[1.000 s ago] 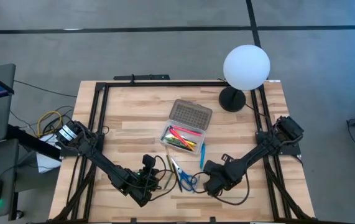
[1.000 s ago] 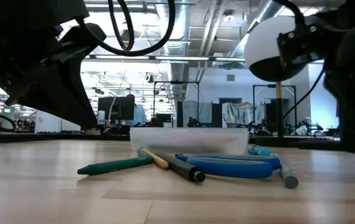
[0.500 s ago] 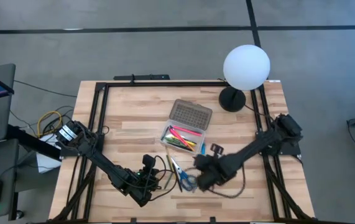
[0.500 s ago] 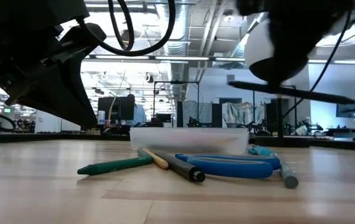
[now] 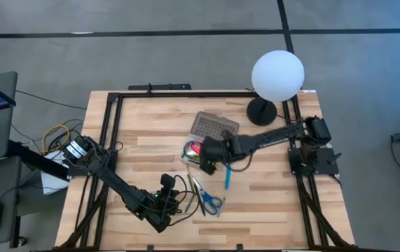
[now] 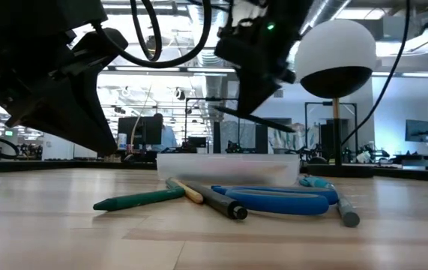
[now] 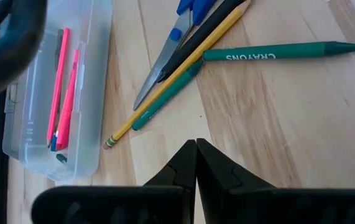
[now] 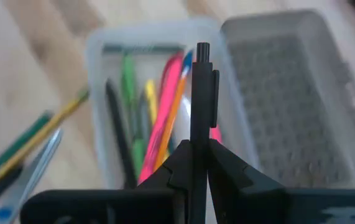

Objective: Pick & place school supplies into a supply box
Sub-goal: Put the black pen into the gray supply box, then put the green crayon into the gray supply box

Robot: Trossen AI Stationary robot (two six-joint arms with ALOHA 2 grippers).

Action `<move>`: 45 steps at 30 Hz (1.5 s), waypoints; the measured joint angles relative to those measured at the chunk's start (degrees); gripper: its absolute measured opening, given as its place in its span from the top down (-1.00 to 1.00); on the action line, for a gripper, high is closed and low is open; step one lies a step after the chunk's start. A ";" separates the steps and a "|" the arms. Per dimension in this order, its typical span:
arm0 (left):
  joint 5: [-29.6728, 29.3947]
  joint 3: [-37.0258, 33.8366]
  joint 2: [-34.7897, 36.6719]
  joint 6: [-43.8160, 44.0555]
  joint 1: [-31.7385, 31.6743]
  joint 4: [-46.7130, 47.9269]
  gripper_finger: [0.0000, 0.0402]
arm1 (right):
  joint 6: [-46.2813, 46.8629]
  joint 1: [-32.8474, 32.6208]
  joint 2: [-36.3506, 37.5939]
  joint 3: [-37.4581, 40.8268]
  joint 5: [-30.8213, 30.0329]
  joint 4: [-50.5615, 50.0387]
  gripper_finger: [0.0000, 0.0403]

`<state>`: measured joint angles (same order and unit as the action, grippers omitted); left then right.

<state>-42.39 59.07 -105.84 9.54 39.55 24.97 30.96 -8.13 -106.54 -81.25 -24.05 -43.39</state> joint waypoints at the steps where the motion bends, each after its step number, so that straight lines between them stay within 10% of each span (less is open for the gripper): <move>1: 0.15 0.00 0.00 0.02 0.00 0.00 1.00 | -0.78 0.87 0.00 0.00 0.12 1.16 0.88; 16: 1.59 0.00 0.00 3.16 0.26 0.02 1.00 | -10.46 4.78 -5.21 -0.02 7.62 10.27 0.81; 32: 3.79 0.00 -0.02 3.55 0.31 -2.90 1.00 | -17.24 3.23 -4.25 -0.11 6.78 10.31 0.32; 45: 17.77 -0.02 -0.02 -10.16 0.00 -21.77 0.93 | -16.94 -11.95 6.87 -0.07 -17.57 -3.98 0.32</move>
<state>-24.62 59.05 -105.86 -0.62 39.55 3.20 14.03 -20.08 -99.67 -81.33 -41.61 -47.36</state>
